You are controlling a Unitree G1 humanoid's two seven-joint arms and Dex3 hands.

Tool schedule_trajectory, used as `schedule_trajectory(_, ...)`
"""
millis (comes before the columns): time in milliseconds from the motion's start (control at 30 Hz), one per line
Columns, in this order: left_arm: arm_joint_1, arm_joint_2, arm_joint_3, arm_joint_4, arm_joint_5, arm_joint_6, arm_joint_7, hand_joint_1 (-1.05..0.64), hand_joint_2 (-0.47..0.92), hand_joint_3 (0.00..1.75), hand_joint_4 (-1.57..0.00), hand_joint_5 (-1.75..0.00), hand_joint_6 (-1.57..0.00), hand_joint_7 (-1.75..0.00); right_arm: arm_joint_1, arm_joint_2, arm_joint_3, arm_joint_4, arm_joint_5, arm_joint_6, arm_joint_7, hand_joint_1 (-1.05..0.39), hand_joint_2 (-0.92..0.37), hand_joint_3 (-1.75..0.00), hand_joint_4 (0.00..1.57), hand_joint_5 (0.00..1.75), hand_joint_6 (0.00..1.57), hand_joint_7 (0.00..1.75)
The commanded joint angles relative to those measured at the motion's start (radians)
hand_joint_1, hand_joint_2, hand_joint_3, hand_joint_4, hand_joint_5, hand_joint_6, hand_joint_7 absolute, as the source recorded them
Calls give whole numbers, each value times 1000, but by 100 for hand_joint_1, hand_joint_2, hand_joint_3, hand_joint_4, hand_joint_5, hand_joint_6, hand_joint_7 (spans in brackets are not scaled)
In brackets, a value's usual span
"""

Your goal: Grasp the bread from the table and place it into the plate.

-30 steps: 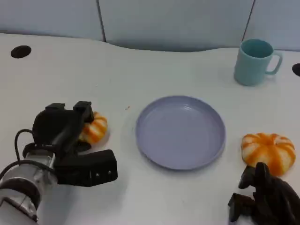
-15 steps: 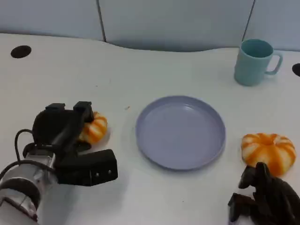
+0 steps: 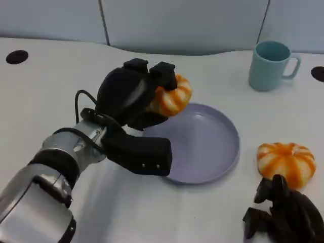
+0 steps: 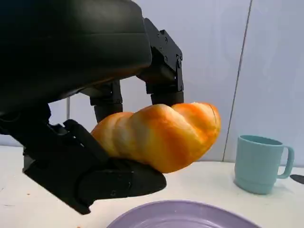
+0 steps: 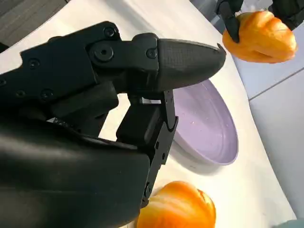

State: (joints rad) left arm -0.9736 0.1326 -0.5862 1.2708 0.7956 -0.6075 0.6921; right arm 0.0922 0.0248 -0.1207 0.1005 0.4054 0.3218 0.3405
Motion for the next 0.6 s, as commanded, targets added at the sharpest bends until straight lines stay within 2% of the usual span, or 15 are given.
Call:
schedule_trajectory(33, -49, -7, -19, -1, 15, -22, -3, -16, 49, 119, -91, -175, -72, -175, 7, -11, -2, 24, -7, 1, -5, -44, -92, -48, 126, 130, 113, 128)
schedule_trajectory(600, -65, -20, -39, 3, 14, -34, -10, -19, 52, 119, -92, -175, -72, -175, 3, -12, 0, 31, -6, -4, -3, -43, -92, -49, 127, 130, 113, 128)
